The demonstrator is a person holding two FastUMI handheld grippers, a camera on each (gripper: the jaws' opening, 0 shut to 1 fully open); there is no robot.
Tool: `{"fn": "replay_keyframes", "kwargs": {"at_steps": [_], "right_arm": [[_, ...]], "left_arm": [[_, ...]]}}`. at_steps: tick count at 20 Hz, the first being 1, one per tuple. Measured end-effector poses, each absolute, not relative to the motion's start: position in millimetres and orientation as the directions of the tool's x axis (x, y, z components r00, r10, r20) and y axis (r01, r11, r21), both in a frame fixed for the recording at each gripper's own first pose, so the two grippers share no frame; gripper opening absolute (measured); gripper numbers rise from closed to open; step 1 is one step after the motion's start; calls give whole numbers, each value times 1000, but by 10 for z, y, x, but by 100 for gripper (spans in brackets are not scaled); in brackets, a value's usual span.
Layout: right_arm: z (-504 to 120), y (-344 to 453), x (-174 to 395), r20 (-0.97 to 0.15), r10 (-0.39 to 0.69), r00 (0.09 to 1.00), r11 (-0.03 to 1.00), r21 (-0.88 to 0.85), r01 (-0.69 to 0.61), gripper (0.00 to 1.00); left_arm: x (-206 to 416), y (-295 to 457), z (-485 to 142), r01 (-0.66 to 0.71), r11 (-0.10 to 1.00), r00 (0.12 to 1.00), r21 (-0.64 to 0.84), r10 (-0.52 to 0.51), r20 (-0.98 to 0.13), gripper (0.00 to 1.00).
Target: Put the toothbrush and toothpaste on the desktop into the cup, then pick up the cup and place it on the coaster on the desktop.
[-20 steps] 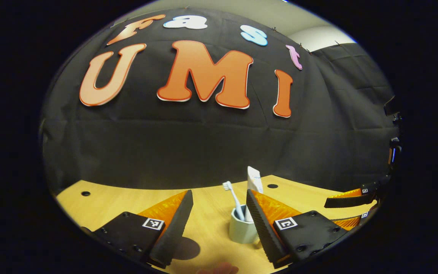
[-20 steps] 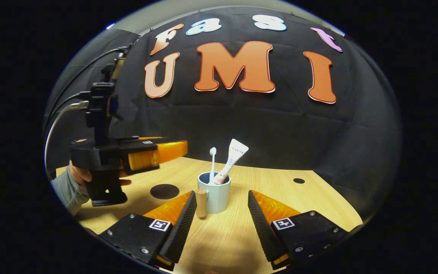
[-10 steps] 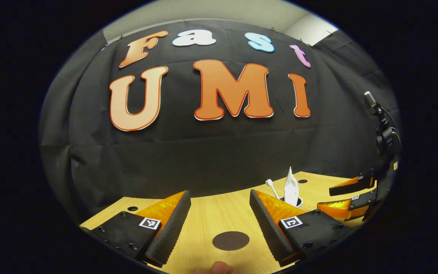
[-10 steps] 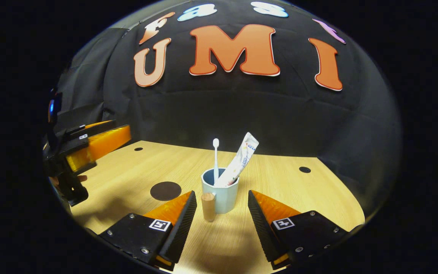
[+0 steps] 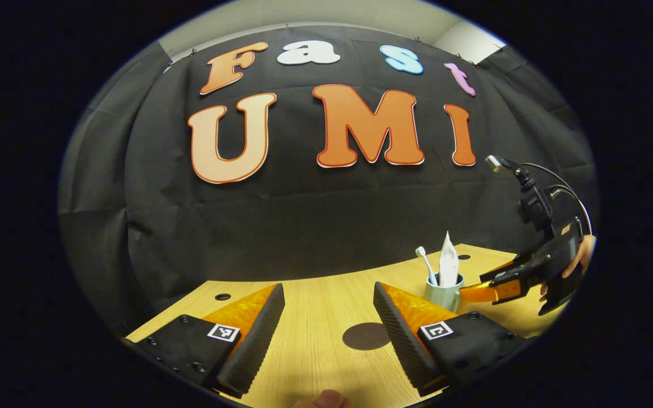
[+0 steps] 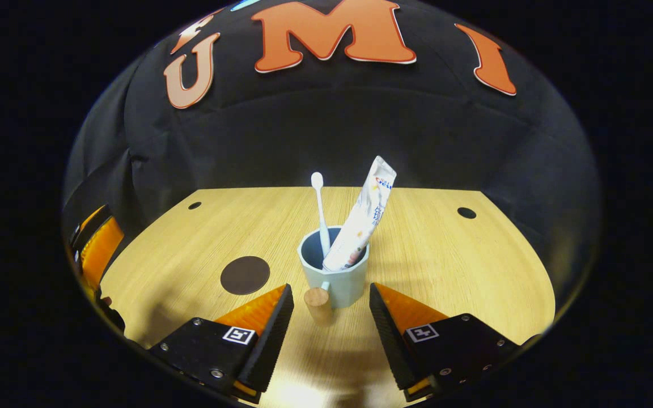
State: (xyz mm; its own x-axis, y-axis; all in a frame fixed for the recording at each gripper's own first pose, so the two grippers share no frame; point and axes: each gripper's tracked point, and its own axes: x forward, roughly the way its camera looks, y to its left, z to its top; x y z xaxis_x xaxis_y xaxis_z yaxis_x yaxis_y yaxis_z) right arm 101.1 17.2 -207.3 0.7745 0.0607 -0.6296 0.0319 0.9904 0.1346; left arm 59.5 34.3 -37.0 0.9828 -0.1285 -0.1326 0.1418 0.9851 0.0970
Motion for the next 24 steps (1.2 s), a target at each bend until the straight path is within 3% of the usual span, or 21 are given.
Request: {"fn": "replay_keyframes", "kwargs": {"at_steps": [4,5,6,10,11,13,18,20,21,24], "right_arm": [[-2126,106,1149,-701,30,712,994,98,54,77],[-2139,117,1159,-717,31,696,993,100,59,71],[-2171,124,1176,-733,27,679,993,98,66,75],[-2308,152,1219,-777,1,630,997,51,61,75],[-2374,166,1219,-789,-1,615,997,48,62,75],[-2512,216,1191,-816,10,578,996,60,66,74],[-2640,210,1113,-831,-32,555,998,0,58,55],[-2664,186,1080,-848,-31,529,998,3,63,42],[-2640,199,1066,-847,-24,531,998,14,68,30],[-2676,200,1076,-842,-10,539,995,43,85,26]], "left_arm": [[545,595,-526,115,989,982,95,-98,-164,100],[536,644,-574,108,991,981,80,-93,-172,100],[518,668,-606,103,992,980,67,-89,-179,100],[495,860,-716,74,996,977,48,-62,-202,100],[485,895,-745,68,997,977,44,-58,-206,96],[467,941,-756,63,997,976,41,-53,-211,100],[343,958,-875,64,998,970,21,-57,-237,100],[309,957,-923,62,998,966,22,-54,-252,100],[297,958,-938,62,998,965,22,-55,-258,100],[257,974,-947,59,998,964,21,-51,-262,100]]}}
